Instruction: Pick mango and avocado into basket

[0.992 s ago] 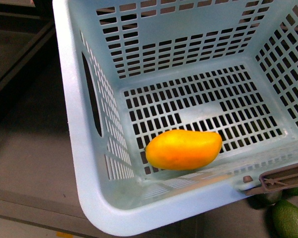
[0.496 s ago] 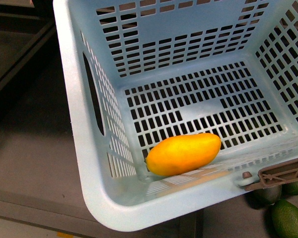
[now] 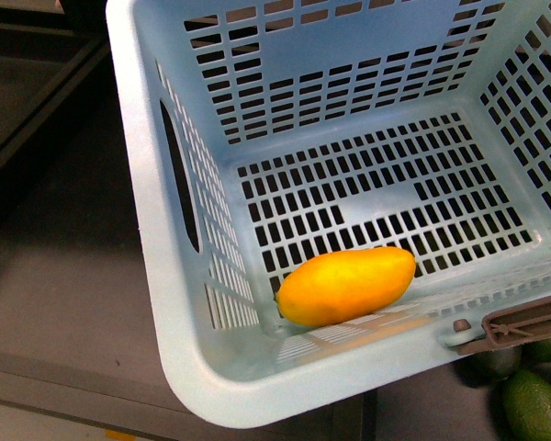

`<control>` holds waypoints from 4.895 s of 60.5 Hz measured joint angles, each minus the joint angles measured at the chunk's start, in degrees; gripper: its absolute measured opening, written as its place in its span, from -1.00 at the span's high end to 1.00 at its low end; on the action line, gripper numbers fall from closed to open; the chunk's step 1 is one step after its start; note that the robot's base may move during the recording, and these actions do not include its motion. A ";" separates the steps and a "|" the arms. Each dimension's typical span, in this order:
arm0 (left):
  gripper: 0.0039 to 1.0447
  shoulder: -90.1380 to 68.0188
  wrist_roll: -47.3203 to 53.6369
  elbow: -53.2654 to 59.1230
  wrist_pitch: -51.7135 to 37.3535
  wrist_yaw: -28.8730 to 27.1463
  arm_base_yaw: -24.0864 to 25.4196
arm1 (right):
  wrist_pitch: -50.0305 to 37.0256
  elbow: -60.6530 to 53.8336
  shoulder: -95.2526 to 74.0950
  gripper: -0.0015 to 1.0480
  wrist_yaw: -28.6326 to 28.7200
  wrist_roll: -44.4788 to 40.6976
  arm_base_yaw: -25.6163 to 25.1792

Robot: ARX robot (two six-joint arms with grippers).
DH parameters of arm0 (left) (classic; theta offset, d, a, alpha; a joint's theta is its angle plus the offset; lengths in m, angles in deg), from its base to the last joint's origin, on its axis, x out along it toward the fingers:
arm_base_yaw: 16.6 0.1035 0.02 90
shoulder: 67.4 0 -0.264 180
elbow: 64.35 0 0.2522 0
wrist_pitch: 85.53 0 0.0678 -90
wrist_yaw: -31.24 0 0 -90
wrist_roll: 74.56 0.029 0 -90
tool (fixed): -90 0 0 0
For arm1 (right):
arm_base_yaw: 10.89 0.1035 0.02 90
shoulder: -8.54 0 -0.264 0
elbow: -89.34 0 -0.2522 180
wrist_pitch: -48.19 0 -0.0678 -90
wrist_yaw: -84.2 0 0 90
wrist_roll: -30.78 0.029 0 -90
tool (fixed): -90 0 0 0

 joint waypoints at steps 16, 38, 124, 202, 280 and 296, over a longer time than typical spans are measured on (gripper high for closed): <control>0.70 0.00 0.02 -0.02 0.00 -0.11 0.00 | 6.51 10.49 -5.81 -0.83 -0.17 0.09 5.62; 0.70 0.00 0.02 -0.02 0.00 -0.04 0.00 | 9.03 15.74 -8.74 -0.83 0.02 0.74 9.05; 0.70 0.00 0.00 -0.02 0.00 -0.04 0.00 | 13.14 21.09 -16.72 -0.40 -0.61 4.70 10.88; 0.70 0.00 0.00 -0.02 0.00 0.00 0.00 | 37.79 -8.24 62.25 -0.02 42.75 11.78 -20.22; 0.70 -0.04 -0.28 0.00 0.00 0.00 -0.02 | -12.39 -22.86 66.82 -0.65 -6.32 68.22 35.69; 0.70 -0.04 0.22 0.00 0.00 -0.31 0.07 | -16.02 -33.40 76.67 0.14 -8.85 73.72 32.94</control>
